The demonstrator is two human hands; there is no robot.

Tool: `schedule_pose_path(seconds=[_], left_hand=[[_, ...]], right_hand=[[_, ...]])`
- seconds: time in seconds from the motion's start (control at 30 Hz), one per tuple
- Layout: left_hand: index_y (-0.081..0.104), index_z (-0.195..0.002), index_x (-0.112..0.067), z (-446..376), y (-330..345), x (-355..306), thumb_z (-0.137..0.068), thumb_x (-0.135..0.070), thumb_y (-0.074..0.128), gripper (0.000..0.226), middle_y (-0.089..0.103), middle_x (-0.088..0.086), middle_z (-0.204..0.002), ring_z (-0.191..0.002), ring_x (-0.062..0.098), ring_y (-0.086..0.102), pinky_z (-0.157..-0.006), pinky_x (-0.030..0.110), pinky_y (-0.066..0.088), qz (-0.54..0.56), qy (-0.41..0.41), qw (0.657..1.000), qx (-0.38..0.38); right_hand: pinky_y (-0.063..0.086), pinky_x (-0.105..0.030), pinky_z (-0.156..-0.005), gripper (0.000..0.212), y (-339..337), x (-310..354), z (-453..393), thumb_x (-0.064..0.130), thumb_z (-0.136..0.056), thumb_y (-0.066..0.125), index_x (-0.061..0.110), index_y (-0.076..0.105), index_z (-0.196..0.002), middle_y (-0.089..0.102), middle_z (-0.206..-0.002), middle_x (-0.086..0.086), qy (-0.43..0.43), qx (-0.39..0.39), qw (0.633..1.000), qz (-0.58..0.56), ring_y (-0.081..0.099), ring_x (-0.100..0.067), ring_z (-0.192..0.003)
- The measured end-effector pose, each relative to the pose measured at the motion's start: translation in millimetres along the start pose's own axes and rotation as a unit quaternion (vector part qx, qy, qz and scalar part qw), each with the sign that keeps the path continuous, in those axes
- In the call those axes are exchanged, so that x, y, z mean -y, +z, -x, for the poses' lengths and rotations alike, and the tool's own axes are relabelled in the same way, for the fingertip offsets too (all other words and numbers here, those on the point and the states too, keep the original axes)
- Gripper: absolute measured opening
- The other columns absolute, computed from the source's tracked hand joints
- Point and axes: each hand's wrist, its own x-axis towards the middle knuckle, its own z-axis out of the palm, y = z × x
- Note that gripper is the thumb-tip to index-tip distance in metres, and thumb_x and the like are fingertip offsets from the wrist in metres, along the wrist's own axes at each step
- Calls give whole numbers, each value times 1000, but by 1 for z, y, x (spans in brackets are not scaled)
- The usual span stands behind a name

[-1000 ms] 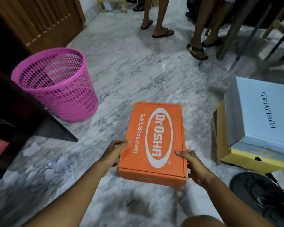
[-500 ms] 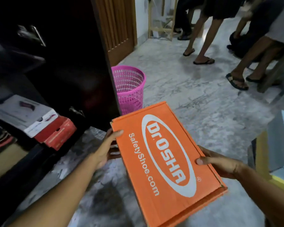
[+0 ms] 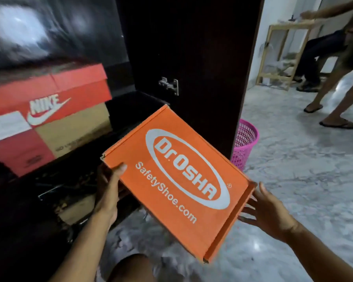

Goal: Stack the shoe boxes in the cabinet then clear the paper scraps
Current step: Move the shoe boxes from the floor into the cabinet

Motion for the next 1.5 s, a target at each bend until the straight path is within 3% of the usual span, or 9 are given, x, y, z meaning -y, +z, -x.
schedule_pose_path(seconds=[0.13, 0.23, 0.43, 0.5, 0.7, 0.83, 1.0, 1.23, 1.5], left_hand=[[52, -134, -37, 4, -19, -38, -46, -79, 76, 100, 63, -4, -133, -121, 21, 62, -79, 33, 51, 72, 46, 993, -78], [54, -137, -37, 5, -22, -70, -44, -90, 75, 110, 69, -6, -130, -120, 17, 66, -81, 28, 52, 101, 100, 982, -123], [44, -141, -54, 9, -30, -149, -46, -98, 67, 107, 60, -16, -141, -121, 13, 65, -91, 36, 42, 136, 189, 958, -169], [41, -143, -57, 8, -34, -176, -50, -101, 59, 104, 47, -15, -152, -135, 15, 52, -107, 46, 41, 112, 228, 943, -214], [44, -149, -26, 6, -50, -231, -72, -84, 51, 97, 44, 1, -148, -141, 23, 39, -118, 41, 32, -77, 359, 861, -352], [36, -156, -20, -13, -65, -250, -81, -69, 63, 93, 39, 7, -156, -146, 22, 37, -107, 27, 29, -101, 334, 857, -379], [24, -162, -21, -33, -79, -257, -88, -53, 67, 92, 31, 7, -163, -150, 26, 32, -116, 38, 30, -129, 286, 850, -424], [13, -164, -14, -61, -91, -252, -87, -51, 70, 102, 23, 11, -166, -152, 29, 28, -119, 38, 27, -143, 278, 845, -434], [8, -163, -5, -65, -74, -231, -86, -45, 72, 107, 13, 18, -167, -151, 38, 20, -121, 39, 22, -172, 264, 834, -454]], right_hand=[[55, -61, -96, 123, 78, 2, -1, 79, -34, 90, 44, 54, -146, 66, -142, -6, -52, 46, 993, -90, 69, -36, -119], [46, -69, -104, 109, 144, 16, 1, 70, -27, 95, 63, 58, -129, 67, -140, -5, -104, 106, 986, -81, 69, -37, -112], [49, -64, -104, 99, 229, 82, -6, 47, -57, 97, 30, 54, -144, 65, -139, -14, -262, 114, 957, -45, 65, -38, -125], [53, -59, -101, 61, 251, 116, -14, 40, -79, 81, 25, 60, -135, 69, -135, -8, -303, 88, 947, -54, 67, -33, -124], [51, -49, -99, 39, 331, 219, -42, 52, -94, 62, 32, 61, -128, 71, -117, 0, -289, 75, 954, 14, 67, -25, -113], [47, -50, -106, 43, 386, 265, -68, 54, -88, 69, 39, 59, -127, 68, -124, 8, -295, 101, 948, 65, 65, -16, -113], [38, -64, -113, 60, 432, 282, -119, 26, -68, 69, 37, 59, -126, 69, -124, 5, -299, 131, 935, 142, 60, -25, -123], [50, -32, -71, 59, 466, 264, -177, 3, -88, 62, 24, 46, -141, 66, -103, 3, -320, 151, 914, 199, 63, -22, -95], [56, -47, -96, 67, 459, 246, -195, 19, -86, 77, 28, 45, -145, 67, -123, -5, -338, 120, 897, 258, 65, -28, -115]])
